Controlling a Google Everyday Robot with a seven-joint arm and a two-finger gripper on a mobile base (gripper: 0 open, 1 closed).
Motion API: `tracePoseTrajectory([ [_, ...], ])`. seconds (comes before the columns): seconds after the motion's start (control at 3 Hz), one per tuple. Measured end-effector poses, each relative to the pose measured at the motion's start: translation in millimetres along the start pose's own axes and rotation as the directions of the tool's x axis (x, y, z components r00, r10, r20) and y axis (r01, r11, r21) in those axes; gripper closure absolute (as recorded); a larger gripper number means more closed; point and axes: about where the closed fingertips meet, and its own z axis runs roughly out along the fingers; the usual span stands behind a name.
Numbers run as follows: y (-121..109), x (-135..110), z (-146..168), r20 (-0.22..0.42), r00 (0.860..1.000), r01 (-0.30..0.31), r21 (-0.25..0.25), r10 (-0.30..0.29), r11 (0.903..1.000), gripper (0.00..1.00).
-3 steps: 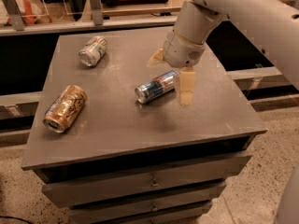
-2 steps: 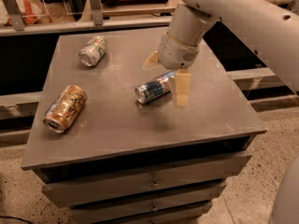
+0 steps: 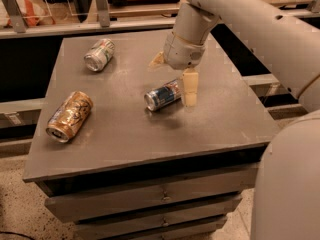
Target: Move redbull can near orange can
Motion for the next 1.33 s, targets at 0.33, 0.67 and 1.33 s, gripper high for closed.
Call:
tracePoseTrajectory([
  [0.33,-11,8,0,-0.005,1.0,0.017,0.007,-0.017,0.9998,0.17],
  [0.67,-8,11,1,-0.02,0.999,0.036,0.002,-0.036,0.9993,0.41],
  [1.33,23,-11,8,0.029,0.998,0.062,-0.029,-0.061,0.9976,0.88],
])
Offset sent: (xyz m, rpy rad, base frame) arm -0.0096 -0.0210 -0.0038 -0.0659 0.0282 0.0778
